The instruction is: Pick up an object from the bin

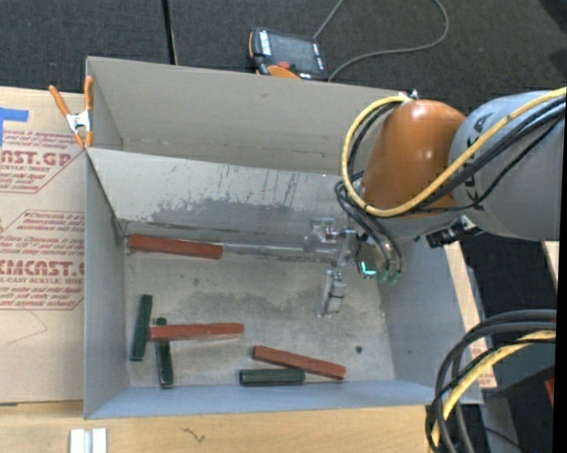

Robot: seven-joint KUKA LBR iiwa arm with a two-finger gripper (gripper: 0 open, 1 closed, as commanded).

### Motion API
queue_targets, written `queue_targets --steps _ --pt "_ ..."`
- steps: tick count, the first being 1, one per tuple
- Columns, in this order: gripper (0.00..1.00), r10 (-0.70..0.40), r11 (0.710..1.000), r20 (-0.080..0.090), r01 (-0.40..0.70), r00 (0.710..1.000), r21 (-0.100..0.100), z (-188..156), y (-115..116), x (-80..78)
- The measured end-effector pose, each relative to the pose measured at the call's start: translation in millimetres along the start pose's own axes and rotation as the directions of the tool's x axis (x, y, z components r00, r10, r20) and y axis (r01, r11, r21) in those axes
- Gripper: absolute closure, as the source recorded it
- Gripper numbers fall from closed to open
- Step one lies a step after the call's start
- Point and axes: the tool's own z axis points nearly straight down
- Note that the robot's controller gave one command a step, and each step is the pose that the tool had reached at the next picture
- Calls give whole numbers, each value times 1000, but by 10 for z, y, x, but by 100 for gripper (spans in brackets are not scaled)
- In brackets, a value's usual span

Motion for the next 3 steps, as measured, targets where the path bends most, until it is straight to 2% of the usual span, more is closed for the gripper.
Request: queue_targets --steps 1,2,3 --pt "0 -175 985 0 175 985 0 919 767 414" --pt "0 -209 978 11 209 978 -2 887 1405 832" --pt "100 -203 979 5 203 979 1 897 1359 831"
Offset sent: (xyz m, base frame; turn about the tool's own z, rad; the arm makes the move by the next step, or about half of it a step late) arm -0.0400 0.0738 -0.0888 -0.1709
